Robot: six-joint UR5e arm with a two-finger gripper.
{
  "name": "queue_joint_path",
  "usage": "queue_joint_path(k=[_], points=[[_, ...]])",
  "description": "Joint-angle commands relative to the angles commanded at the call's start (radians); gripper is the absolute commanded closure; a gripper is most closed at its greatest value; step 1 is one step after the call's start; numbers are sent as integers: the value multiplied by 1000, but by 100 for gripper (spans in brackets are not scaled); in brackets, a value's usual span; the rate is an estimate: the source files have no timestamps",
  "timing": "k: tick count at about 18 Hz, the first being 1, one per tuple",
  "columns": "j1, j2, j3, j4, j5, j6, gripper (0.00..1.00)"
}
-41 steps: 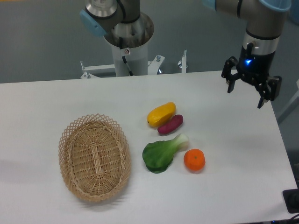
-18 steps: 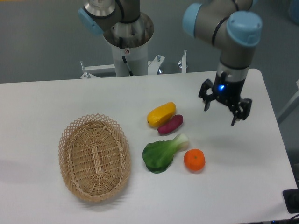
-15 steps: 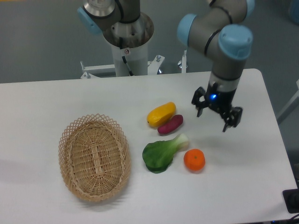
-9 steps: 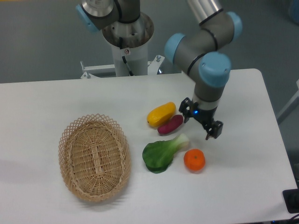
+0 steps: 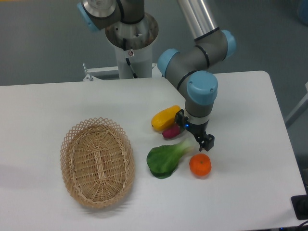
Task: Pick up the green vegetable from the table
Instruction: 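Move the open gripper toward the green bok choy stem, then lower the gripper onto the bok choy stem and close it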
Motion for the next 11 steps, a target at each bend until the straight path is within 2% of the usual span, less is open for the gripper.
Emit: queue_joint_path(k=[8, 11], points=[[-12, -8, -6, 5, 0, -17, 0], [-20, -15, -8, 23, 2, -17, 2]])
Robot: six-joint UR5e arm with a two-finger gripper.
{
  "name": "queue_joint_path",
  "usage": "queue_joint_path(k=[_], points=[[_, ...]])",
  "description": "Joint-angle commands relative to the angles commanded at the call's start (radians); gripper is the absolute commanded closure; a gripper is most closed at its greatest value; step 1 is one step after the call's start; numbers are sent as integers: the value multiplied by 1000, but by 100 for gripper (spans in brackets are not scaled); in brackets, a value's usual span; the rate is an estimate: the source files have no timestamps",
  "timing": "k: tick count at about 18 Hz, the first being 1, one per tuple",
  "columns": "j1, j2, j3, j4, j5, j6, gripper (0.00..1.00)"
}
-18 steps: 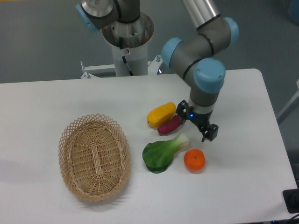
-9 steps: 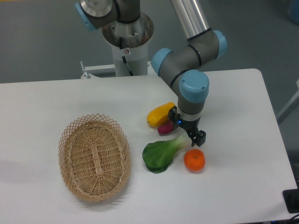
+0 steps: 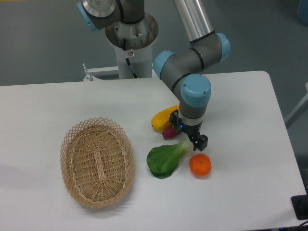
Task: Pick up the green vegetable from the table
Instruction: 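Lower the gripper onto the bok choy stem and close it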
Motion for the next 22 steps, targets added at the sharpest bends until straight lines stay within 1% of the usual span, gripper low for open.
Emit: queue_joint_path(k=[1, 3, 6, 7, 8, 11, 16, 20, 22], points=[[0, -2, -3, 5, 0, 0, 4], [0, -6, -5, 23, 0, 0, 11], [0, -8, -5, 26, 0, 0, 13], [0, -9, -5, 26, 0, 0, 17], [-2, -8, -5, 26, 0, 0, 23], [0, -8, -5, 26, 2, 2, 38], [0, -6, -3, 26, 2, 0, 53], [0, -6, 5, 26, 2, 0, 59], [0, -3, 5, 26, 0, 0, 60]])
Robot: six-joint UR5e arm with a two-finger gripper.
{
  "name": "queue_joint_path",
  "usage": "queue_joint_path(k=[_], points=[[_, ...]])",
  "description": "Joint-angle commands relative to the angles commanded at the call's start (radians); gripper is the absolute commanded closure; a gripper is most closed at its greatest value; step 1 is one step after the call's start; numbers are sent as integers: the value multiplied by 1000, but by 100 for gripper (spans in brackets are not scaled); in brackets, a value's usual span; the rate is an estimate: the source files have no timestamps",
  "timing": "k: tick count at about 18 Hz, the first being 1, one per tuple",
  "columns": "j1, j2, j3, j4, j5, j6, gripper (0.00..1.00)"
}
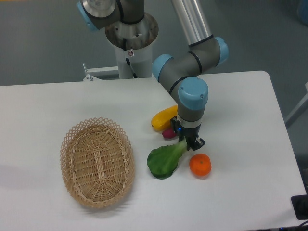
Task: Pick up the green vegetable from the table
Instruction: 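Lower the gripper onto the bok choy stem and close it, then lift the gripped bok choy up off the table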
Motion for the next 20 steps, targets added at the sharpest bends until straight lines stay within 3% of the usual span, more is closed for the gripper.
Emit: queue_joint_path(k=[8, 12, 20], points=[[6, 41, 5, -2, -9, 5, 61], [18, 104, 8, -20, -17, 8, 61], [86, 167, 90, -44, -221, -8, 62]])
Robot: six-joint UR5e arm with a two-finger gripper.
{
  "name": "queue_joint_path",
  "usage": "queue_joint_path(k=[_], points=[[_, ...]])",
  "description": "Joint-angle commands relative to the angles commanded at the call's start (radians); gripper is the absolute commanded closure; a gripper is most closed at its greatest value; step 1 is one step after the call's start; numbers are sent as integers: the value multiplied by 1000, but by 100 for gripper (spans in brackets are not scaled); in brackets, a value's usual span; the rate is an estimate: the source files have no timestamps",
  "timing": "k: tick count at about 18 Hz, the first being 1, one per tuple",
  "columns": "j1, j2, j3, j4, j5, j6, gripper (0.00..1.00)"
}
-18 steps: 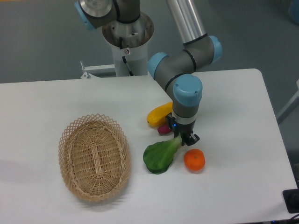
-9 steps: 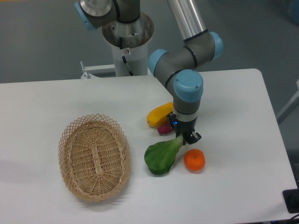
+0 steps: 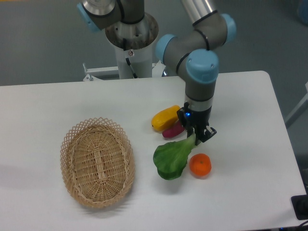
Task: Pick up the green vegetable from the table
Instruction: 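Lift the gripped bok choy up off the table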
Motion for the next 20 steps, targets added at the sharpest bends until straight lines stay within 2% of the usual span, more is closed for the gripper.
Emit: queue_joint_path(k=[4, 11, 20], points=[[48, 32, 8, 0, -140, -43, 62], [65, 48, 35, 0, -160, -110, 62], [66, 48, 43, 2, -164, -114, 62]])
